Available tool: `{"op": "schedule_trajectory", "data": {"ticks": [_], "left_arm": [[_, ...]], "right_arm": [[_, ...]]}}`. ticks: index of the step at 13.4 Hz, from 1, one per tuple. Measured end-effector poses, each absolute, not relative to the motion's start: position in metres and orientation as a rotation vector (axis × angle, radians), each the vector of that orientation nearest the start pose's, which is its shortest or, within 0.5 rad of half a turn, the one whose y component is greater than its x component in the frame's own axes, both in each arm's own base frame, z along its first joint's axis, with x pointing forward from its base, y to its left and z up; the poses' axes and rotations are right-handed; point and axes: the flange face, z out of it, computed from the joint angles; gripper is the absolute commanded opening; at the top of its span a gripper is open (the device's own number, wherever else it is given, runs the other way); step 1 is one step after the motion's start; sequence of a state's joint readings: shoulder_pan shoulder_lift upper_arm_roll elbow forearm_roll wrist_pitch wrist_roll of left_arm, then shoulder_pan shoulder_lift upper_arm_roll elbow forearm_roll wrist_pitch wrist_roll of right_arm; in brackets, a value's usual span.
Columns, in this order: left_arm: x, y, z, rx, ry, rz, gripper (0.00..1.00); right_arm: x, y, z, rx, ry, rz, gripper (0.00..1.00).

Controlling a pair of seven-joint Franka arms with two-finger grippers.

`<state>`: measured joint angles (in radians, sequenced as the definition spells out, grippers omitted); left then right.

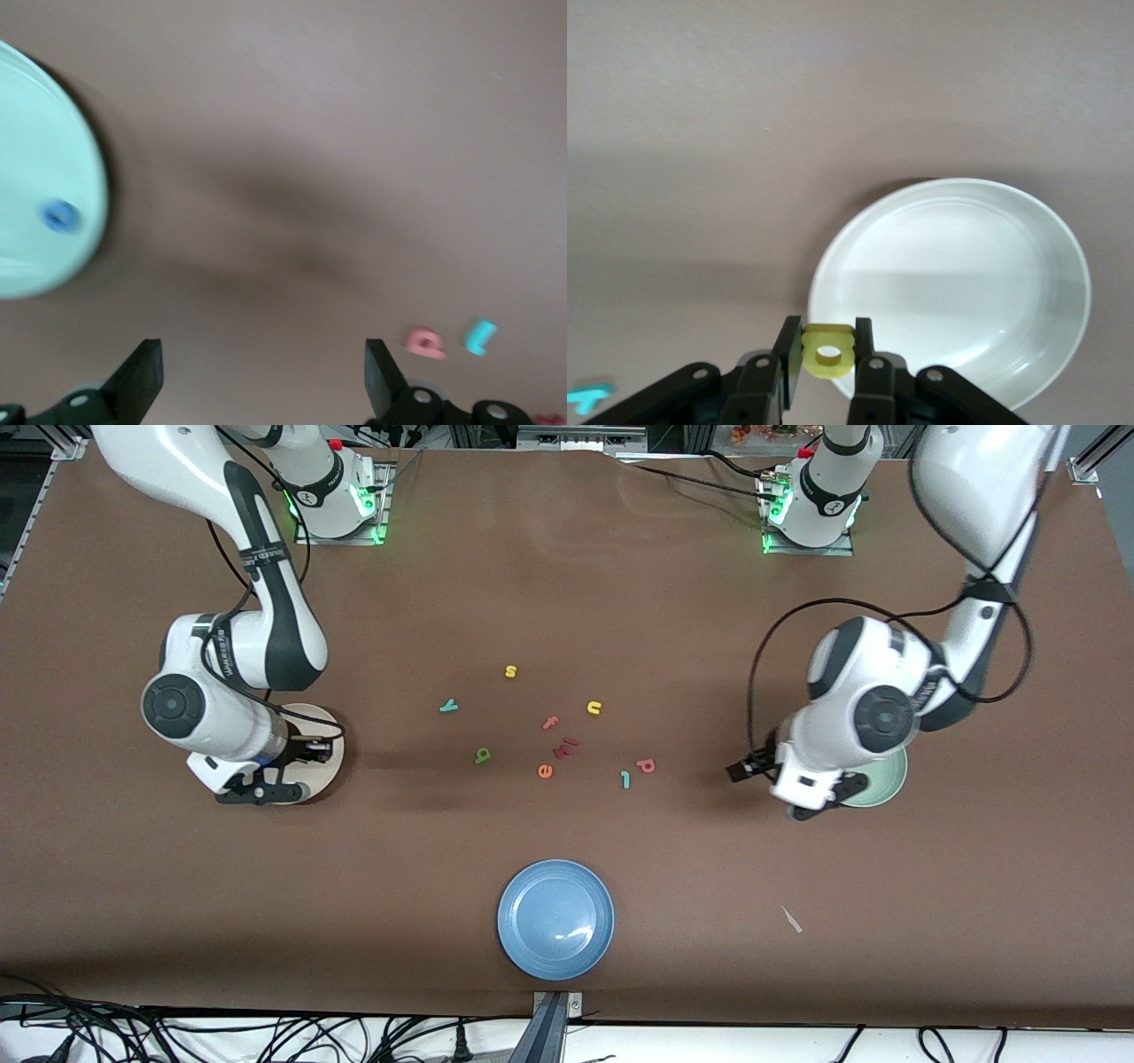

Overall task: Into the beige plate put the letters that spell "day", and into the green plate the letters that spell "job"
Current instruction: 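Drop the yellow d on the beige plate while the left gripper reaches letters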

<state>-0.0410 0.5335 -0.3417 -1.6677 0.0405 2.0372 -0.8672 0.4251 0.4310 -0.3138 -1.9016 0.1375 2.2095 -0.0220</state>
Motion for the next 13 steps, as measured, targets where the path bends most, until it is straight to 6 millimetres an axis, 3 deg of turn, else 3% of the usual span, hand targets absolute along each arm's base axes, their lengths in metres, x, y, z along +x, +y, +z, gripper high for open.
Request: {"op": "schedule_trajectory", "data": {"ticks": [2, 3, 4, 5, 7, 10, 13], "left_arm": [[0.623, -0.264, 0.283, -3.028, -0.928, 0.303, 1.00], [0.628, -0.276, 0.273, -2.998, -1.068, 0.287, 1.00], [0.633, -0.282, 0.264, -2.962, -1.209, 0.260, 1.00], [0.637, -0.283, 0.256, -2.917, -1.311, 0.231, 1.00], [0.636, -0.290, 0.242, -2.837, -1.427, 0.206, 1.00], [0.619, -0.323, 0.224, -2.754, -1.531, 0.222, 1.00], [0.603, -0.347, 0.211, -2.674, -1.617, 0.242, 1.00]], "right_arm": [[0.599, 0.066, 0.257, -3.172, -0.152, 0.101, 0.12], [0.593, 0.061, 0.247, -3.176, -0.171, 0.078, 0.34], [0.588, 0.058, 0.239, -3.179, -0.177, 0.063, 0.95], [0.584, 0.057, 0.234, -3.181, -0.176, 0.057, 1.00], [0.584, 0.057, 0.235, -3.177, -0.168, 0.048, 1.00], [0.589, 0.063, 0.246, -3.148, -0.120, 0.064, 1.00], [0.595, 0.094, 0.266, -3.091, 0.021, 0.117, 1.00]]}}
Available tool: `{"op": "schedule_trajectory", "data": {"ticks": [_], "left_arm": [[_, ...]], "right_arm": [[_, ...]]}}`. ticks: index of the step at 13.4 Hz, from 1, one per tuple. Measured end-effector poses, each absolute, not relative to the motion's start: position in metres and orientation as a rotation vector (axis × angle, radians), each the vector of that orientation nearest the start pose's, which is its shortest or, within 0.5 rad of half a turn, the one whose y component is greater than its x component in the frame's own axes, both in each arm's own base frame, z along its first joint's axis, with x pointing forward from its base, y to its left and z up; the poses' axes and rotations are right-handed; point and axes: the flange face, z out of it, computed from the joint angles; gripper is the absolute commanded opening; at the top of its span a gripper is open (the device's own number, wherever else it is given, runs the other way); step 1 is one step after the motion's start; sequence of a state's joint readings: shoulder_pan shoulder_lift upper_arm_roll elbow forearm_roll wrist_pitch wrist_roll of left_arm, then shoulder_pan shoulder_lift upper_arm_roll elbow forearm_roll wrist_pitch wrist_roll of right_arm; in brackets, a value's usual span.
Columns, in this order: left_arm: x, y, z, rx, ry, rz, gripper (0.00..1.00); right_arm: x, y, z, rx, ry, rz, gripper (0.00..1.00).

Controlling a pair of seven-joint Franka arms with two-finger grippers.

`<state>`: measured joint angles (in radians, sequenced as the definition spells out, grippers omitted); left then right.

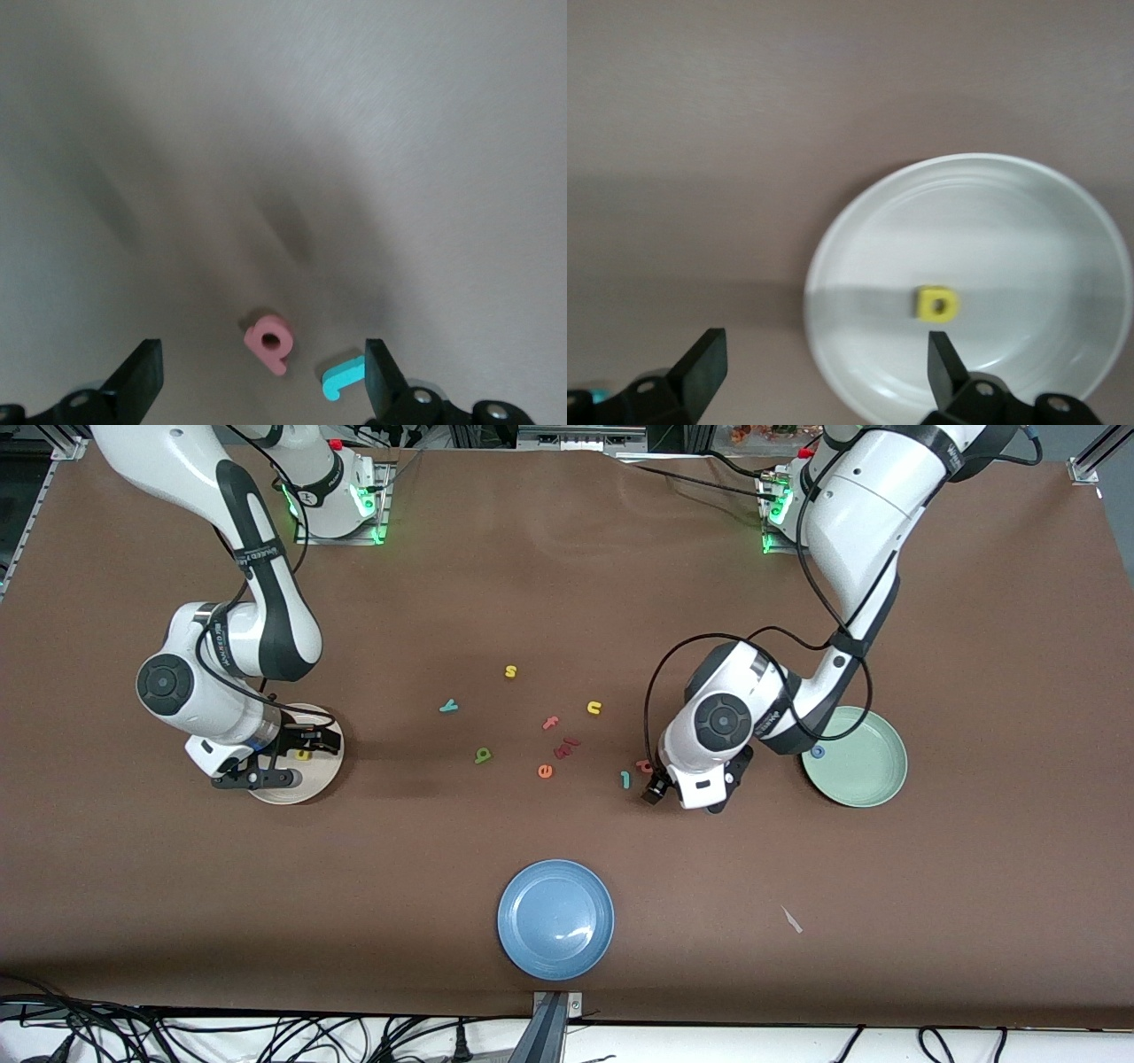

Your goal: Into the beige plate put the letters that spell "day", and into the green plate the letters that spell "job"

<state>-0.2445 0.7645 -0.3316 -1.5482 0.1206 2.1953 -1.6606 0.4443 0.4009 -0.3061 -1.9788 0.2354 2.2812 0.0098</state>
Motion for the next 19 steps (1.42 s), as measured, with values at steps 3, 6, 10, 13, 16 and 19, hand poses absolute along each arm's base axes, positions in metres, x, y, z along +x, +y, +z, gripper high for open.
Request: {"op": "schedule_trajectory", "data": {"ticks": [3, 6, 10, 13, 16, 19], "left_arm": [[0.599, -0.352, 0.193, -2.622, -1.671, 0.260, 0.85], [0.603, -0.351, 0.191, -2.616, -1.728, 0.242, 0.76], [0.605, -0.353, 0.190, -2.605, -1.789, 0.229, 0.76], [0.597, -0.352, 0.178, -2.581, -1.786, 0.247, 0.76], [0.594, -0.353, 0.174, -2.570, -1.806, 0.248, 0.75], [0.591, -0.354, 0.171, -2.557, -1.812, 0.253, 0.67]], "right_arm": [[0.586, 0.149, 0.266, -3.065, 0.278, 0.146, 1.00], [0.576, 0.183, 0.264, -3.025, 0.544, 0.177, 1.00], [0.570, 0.199, 0.263, -3.001, 0.661, 0.197, 1.00], [0.570, 0.198, 0.257, -3.006, 0.674, 0.212, 1.00], [0.569, 0.198, 0.249, -2.983, 0.822, 0.230, 1.00], [0.567, 0.208, 0.249, -2.886, 1.175, 0.234, 1.00]]}}
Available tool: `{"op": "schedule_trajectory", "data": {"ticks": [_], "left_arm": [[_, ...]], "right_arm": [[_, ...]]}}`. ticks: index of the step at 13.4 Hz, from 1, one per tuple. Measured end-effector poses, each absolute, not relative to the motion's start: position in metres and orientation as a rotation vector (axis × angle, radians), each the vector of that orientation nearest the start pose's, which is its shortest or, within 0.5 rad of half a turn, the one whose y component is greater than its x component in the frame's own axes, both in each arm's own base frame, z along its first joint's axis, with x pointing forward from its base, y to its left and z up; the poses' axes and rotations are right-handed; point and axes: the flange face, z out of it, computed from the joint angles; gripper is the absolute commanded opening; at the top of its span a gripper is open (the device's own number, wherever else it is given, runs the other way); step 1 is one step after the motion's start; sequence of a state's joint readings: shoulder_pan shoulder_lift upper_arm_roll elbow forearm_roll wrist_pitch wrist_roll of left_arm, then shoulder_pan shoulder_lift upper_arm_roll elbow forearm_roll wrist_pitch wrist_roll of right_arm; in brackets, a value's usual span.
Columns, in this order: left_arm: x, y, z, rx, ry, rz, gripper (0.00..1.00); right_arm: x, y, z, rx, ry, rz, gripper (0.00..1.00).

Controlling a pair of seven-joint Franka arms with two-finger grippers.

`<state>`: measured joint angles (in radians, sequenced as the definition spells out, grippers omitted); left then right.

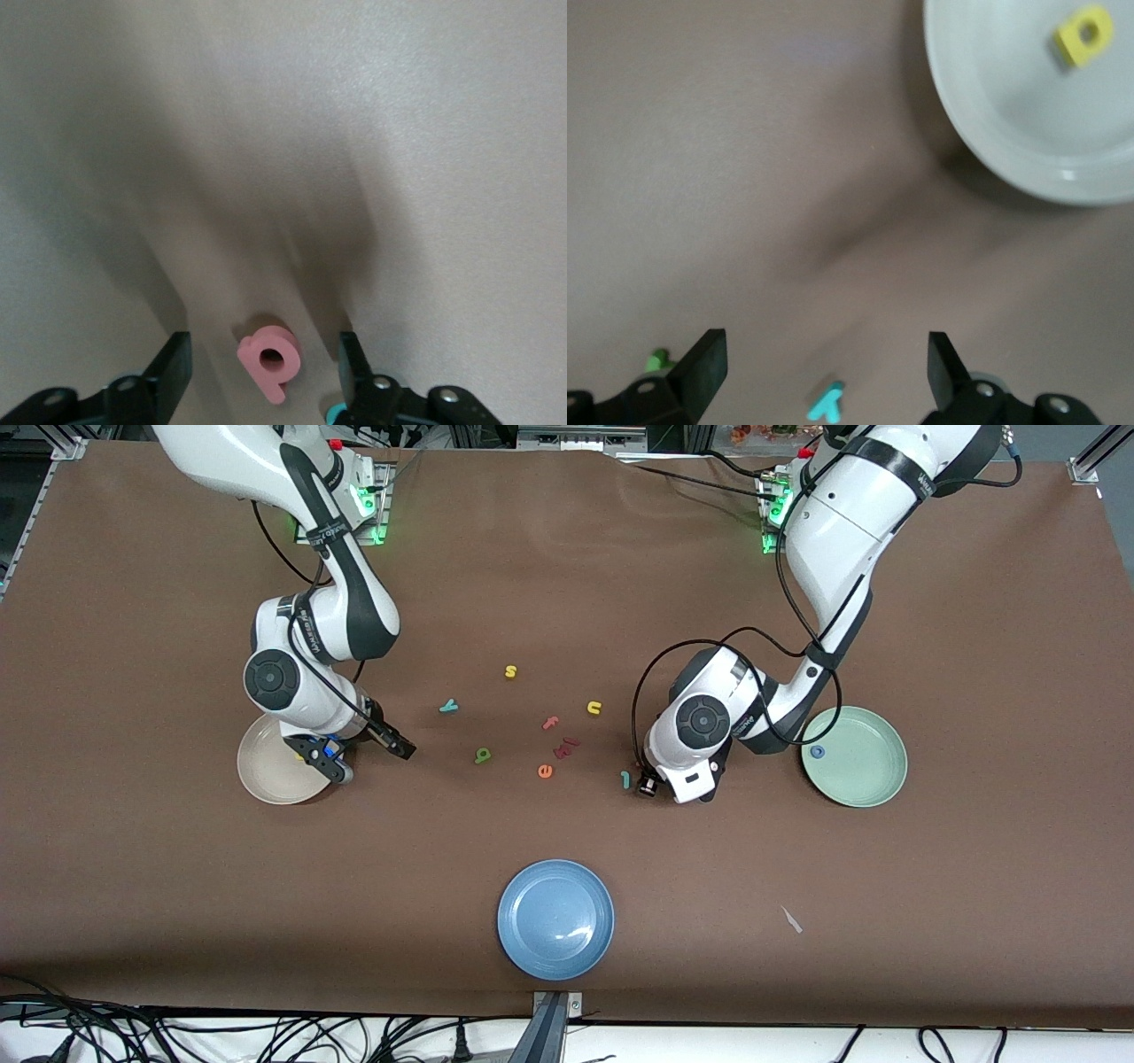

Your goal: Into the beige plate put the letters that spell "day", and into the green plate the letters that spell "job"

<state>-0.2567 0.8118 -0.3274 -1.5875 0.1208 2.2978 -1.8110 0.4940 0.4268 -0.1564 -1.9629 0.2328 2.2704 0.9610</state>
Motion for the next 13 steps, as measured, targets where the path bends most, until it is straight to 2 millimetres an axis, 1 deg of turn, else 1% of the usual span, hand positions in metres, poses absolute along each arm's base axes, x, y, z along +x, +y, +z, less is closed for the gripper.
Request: {"op": "schedule_trajectory", "data": {"ticks": [2, 4, 6, 7, 8, 10, 11, 13], "left_arm": [[0.590, -0.356, 0.171, -2.559, -1.810, 0.253, 0.65], [0.587, -0.360, 0.171, -2.559, -1.810, 0.252, 0.56], [0.587, -0.362, 0.172, -2.559, -1.818, 0.249, 0.49], [0.588, -0.362, 0.173, -2.562, -1.821, 0.246, 0.48], [0.588, -0.362, 0.173, -2.562, -1.822, 0.246, 0.46], [0.588, -0.362, 0.173, -2.563, -1.825, 0.245, 0.45], [0.589, -0.362, 0.173, -2.563, -1.826, 0.244, 0.41], [0.589, -0.361, 0.174, -2.566, -1.826, 0.241, 0.28]], "right_arm": [[0.559, 0.231, 0.249, -2.819, 1.362, 0.236, 1.00], [0.548, 0.255, 0.246, -2.765, 1.504, 0.240, 1.00], [0.539, 0.272, 0.243, -2.716, 1.621, 0.243, 1.00], [0.536, 0.278, 0.242, -2.692, 1.674, 0.244, 1.00], [0.534, 0.282, 0.240, -2.671, 1.719, 0.246, 1.00], [0.529, 0.286, 0.233, -2.647, 1.785, 0.253, 1.00], [0.525, 0.288, 0.229, -2.644, 1.807, 0.259, 1.00], [0.517, 0.289, 0.222, -2.645, 1.832, 0.269, 1.00]]}}
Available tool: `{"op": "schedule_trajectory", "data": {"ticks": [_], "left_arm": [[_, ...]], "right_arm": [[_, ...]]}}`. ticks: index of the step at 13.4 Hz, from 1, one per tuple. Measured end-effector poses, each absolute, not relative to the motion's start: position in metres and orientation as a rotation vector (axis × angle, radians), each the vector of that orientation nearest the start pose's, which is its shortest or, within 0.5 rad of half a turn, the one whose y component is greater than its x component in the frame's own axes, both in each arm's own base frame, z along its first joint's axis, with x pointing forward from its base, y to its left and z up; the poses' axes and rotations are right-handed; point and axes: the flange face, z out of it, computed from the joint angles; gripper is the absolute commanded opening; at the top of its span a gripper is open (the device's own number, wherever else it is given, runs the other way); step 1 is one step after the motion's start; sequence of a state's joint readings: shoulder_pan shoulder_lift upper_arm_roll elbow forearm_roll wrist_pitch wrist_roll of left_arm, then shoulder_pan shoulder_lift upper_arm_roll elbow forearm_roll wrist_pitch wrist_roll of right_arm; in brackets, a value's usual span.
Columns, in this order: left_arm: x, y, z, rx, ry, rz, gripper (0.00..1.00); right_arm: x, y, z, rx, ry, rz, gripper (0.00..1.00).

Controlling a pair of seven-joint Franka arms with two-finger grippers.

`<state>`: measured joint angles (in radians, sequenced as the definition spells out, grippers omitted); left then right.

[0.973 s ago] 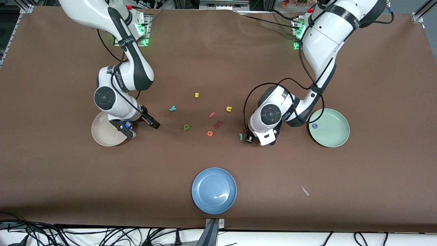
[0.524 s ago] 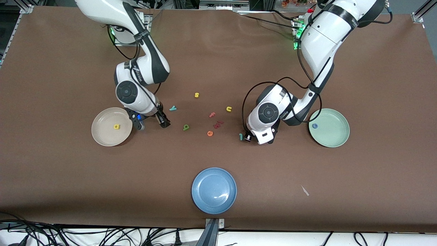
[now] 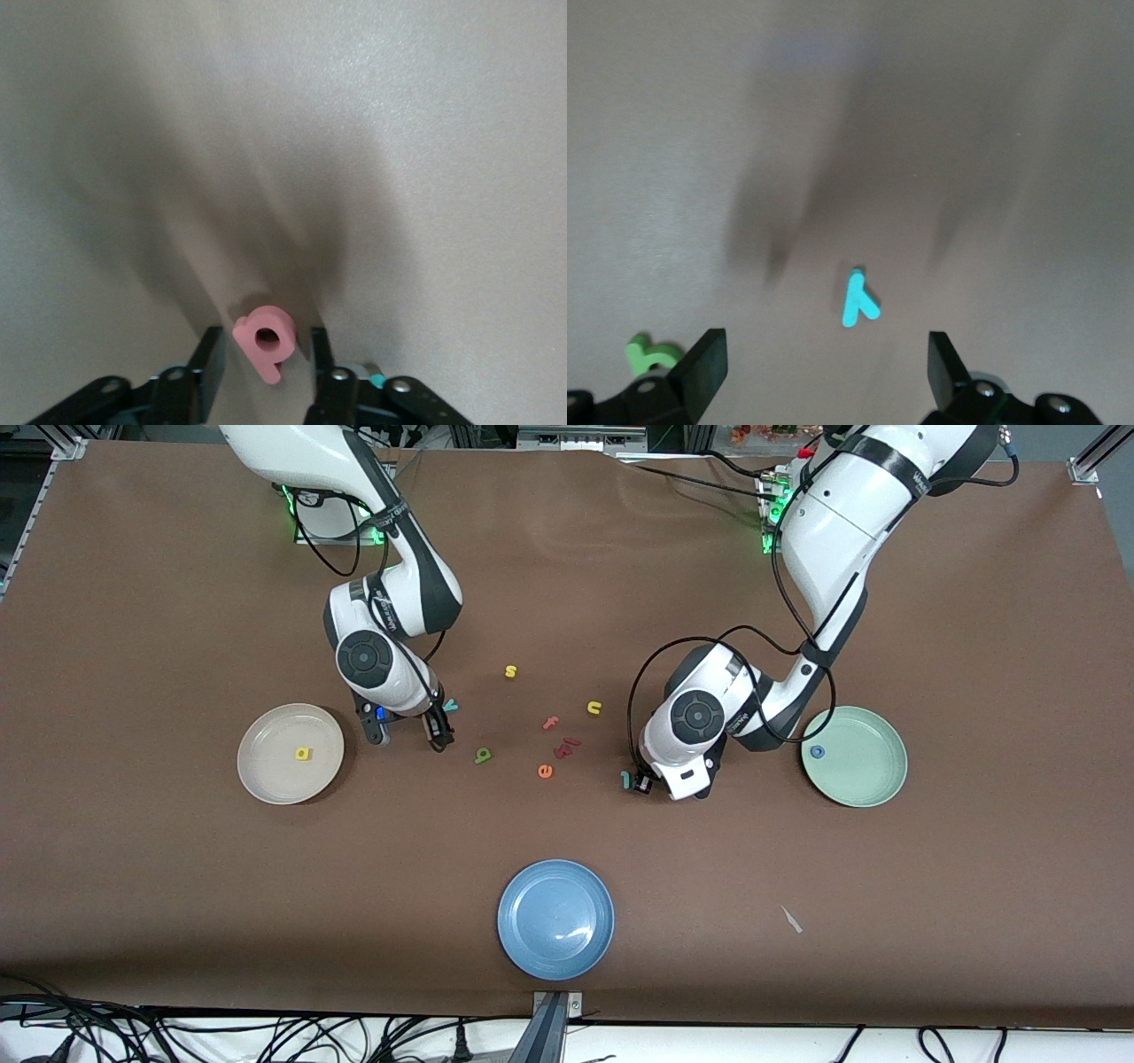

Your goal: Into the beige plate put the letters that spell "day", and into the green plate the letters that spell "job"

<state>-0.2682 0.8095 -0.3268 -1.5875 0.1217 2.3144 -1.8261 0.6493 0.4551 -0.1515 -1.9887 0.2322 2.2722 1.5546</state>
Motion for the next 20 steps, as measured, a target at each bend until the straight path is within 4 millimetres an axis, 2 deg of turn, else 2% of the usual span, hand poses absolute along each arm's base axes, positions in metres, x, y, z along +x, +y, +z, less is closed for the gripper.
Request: {"op": "schedule_trajectory", "data": {"ticks": [5, 6, 8, 10, 12, 13, 15, 17, 18, 20], "left_arm": [[0.590, -0.361, 0.176, -2.640, -1.712, 0.193, 0.13], [0.592, -0.359, 0.180, -2.664, -1.674, 0.188, 0.12], [0.603, -0.348, 0.208, -2.721, -1.565, 0.171, 0.12], [0.618, -0.323, 0.261, -2.769, -1.453, 0.136, 0.12], [0.628, -0.283, 0.311, -2.787, -1.334, 0.128, 0.12], [0.631, -0.256, 0.329, -2.790, -1.263, 0.144, 0.12], [0.641, -0.193, 0.352, -2.822, -1.121, 0.207, 0.12], [0.650, -0.124, 0.356, -2.872, -0.960, 0.282, 0.12], [0.651, -0.090, 0.349, -2.895, -0.882, 0.325, 0.12], [0.644, -0.026, 0.324, -2.931, -0.759, 0.425, 0.12]], "right_arm": [[0.497, 0.282, 0.206, -2.625, 1.836, 0.233, 1.00], [0.494, 0.280, 0.205, -2.618, 1.832, 0.223, 1.00], [0.491, 0.280, 0.203, -2.601, 1.819, 0.191, 1.00], [0.486, 0.277, 0.196, -2.585, 1.810, 0.160, 1.00], [0.479, 0.277, 0.189, -2.583, 1.803, 0.147, 0.99], [0.476, 0.277, 0.187, -2.585, 1.800, 0.146, 0.99], [0.476, 0.278, 0.185, -2.579, 1.794, 0.133, 0.95], [0.475, 0.277, 0.181, -2.573, 1.792, 0.120, 0.89], [0.475, 0.277, 0.178, -2.572, 1.791, 0.115, 0.87], [0.474, 0.276, 0.173, -2.575, 1.794, 0.113, 0.71]]}}
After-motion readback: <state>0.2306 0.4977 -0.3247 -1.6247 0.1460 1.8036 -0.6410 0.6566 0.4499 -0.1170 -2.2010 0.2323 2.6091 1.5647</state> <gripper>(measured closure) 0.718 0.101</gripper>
